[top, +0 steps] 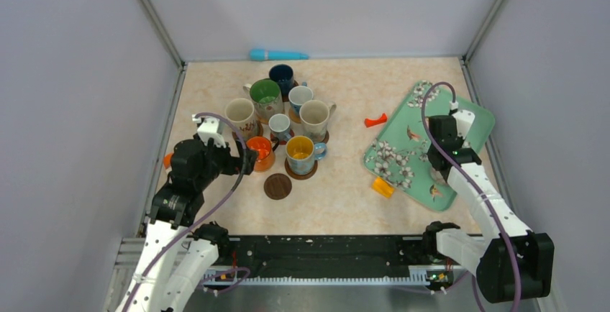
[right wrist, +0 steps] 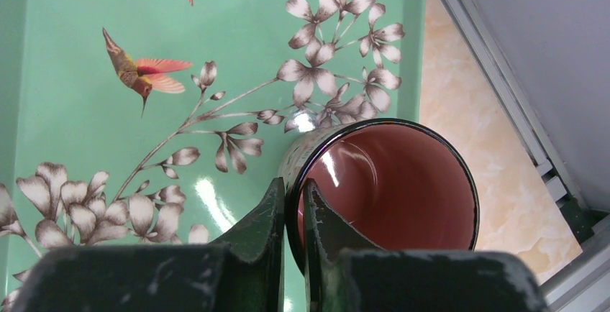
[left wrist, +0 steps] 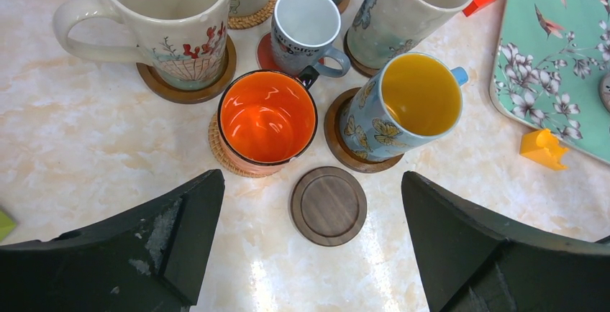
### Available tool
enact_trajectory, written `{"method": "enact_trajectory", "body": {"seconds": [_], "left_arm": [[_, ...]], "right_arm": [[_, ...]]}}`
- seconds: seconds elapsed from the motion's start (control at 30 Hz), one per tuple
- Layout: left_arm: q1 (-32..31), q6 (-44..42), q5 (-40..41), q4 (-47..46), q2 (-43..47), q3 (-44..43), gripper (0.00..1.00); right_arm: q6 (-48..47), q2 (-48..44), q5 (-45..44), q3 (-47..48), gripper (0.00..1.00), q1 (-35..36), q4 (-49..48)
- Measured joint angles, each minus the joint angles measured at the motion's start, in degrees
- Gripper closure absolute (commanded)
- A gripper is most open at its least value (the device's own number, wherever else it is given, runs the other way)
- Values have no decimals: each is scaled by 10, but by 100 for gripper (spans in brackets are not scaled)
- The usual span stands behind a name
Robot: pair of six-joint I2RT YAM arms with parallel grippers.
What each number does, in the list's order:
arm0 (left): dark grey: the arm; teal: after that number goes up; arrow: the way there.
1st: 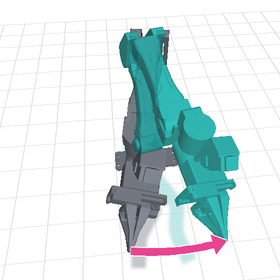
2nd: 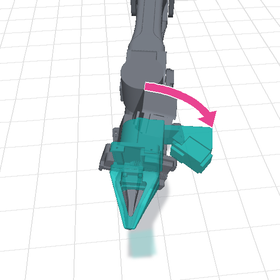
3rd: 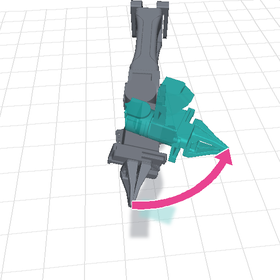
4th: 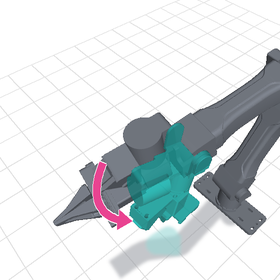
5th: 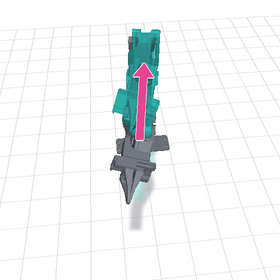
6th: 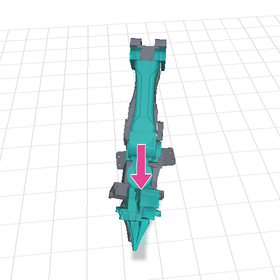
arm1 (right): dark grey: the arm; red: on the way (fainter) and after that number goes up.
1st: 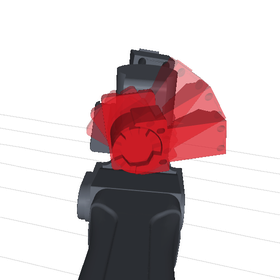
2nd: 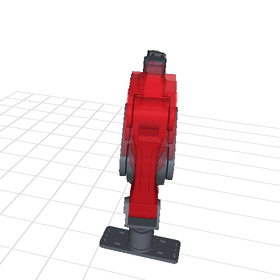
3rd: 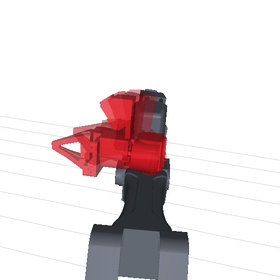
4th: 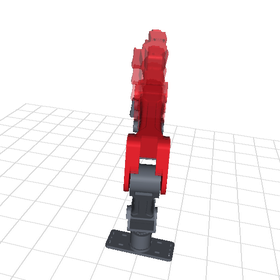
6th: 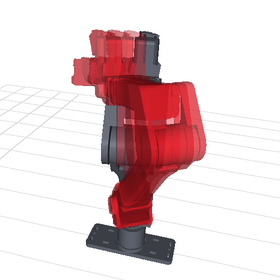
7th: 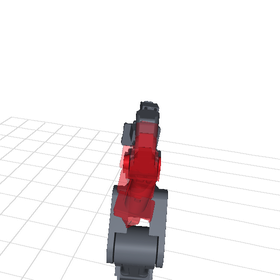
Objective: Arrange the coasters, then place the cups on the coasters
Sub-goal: Pick up the cup from the tray.
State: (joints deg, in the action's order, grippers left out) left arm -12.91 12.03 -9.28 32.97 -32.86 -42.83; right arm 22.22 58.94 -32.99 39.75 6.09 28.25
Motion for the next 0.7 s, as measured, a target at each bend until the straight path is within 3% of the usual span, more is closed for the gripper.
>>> {"method": "enact_trajectory", "body": {"seconds": [0.37,0.7], "left_arm": [[0,0,13,0,1,0,1],[0,0,20,0,1,0,1]], "right_arm": [[-48,0,-1,5,100,0,-1],[-117,11,27,78,100,22,14]]}}
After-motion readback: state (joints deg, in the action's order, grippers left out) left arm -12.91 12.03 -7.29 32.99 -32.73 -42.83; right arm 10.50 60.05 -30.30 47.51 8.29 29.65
